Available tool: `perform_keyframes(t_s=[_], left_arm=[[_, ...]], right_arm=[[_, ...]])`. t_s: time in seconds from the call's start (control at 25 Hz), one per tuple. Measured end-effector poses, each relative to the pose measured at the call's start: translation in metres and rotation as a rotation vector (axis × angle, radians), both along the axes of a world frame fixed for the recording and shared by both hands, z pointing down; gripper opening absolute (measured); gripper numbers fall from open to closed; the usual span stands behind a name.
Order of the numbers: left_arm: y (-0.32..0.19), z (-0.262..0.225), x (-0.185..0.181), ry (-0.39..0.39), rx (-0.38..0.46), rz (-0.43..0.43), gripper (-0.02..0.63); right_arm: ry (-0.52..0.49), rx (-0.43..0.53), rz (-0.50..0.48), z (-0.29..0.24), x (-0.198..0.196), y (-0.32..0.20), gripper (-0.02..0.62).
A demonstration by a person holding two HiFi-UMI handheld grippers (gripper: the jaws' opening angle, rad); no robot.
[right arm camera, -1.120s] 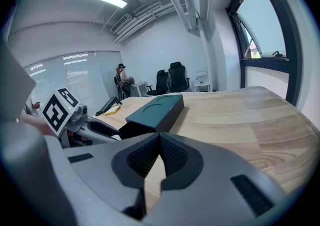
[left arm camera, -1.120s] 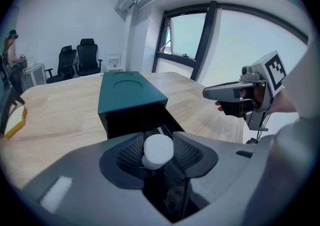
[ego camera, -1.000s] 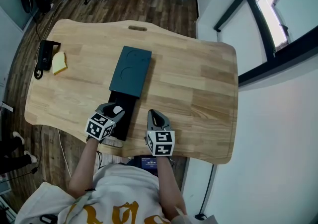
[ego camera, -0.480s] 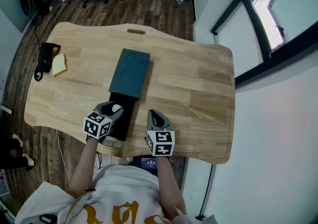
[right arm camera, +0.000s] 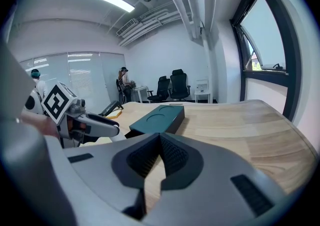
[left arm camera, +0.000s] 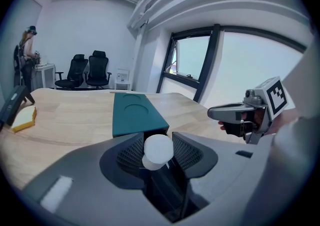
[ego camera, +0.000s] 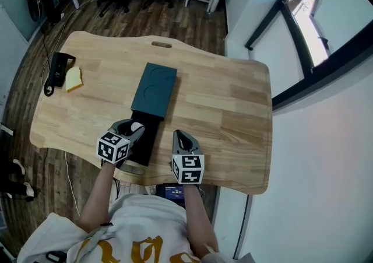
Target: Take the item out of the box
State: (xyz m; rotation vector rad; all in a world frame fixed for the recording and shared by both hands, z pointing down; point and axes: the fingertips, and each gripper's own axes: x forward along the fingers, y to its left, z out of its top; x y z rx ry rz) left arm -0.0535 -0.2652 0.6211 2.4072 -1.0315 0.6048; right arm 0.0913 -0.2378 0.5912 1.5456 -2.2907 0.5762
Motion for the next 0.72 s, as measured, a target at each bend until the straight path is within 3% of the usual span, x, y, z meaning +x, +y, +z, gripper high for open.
perform_keyframes(t_s=[0.72], left_arm=[[0.014, -0.069, -0.010, 0.042, 0.158, -0.021, 0.181]], right_arm=[[0.039, 0.102, 0.016, -0.039, -0.005, 0.025, 0.005]])
